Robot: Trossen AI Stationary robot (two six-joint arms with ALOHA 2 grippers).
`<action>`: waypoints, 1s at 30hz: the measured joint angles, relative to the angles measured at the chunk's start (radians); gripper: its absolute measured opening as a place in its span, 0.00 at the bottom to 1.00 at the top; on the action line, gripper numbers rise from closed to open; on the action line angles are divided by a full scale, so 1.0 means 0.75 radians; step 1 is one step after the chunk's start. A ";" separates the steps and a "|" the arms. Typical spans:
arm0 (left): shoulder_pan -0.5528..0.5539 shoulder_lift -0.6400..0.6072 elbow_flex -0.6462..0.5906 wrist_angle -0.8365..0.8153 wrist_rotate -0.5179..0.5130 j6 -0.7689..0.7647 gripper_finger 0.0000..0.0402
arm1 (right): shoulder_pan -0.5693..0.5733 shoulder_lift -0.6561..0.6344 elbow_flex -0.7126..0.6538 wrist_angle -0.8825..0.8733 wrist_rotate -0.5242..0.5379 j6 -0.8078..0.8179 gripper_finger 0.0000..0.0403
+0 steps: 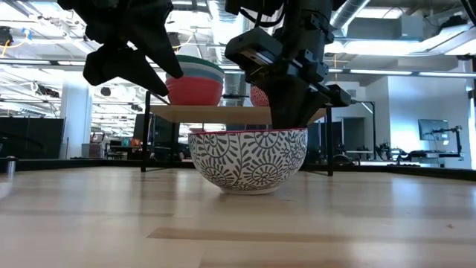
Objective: Place and stack bowls onto a shelf
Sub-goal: Stack the red patterned bowl on top of the light blue patterned bowl on the shelf
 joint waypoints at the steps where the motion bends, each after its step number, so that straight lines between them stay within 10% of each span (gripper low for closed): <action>1: 0.000 0.000 0.000 0.000 0.000 0.000 0.42 | 0.000 0.000 0.000 0.000 0.000 0.000 0.17; 18: 0.051 0.120 -0.001 0.122 0.028 -0.021 0.42 | 0.032 -0.076 -0.001 -0.035 0.082 -0.081 0.53; 30: 0.104 0.241 0.000 0.208 0.152 -0.075 0.42 | 0.118 -0.374 -0.098 -0.309 0.251 -0.060 0.56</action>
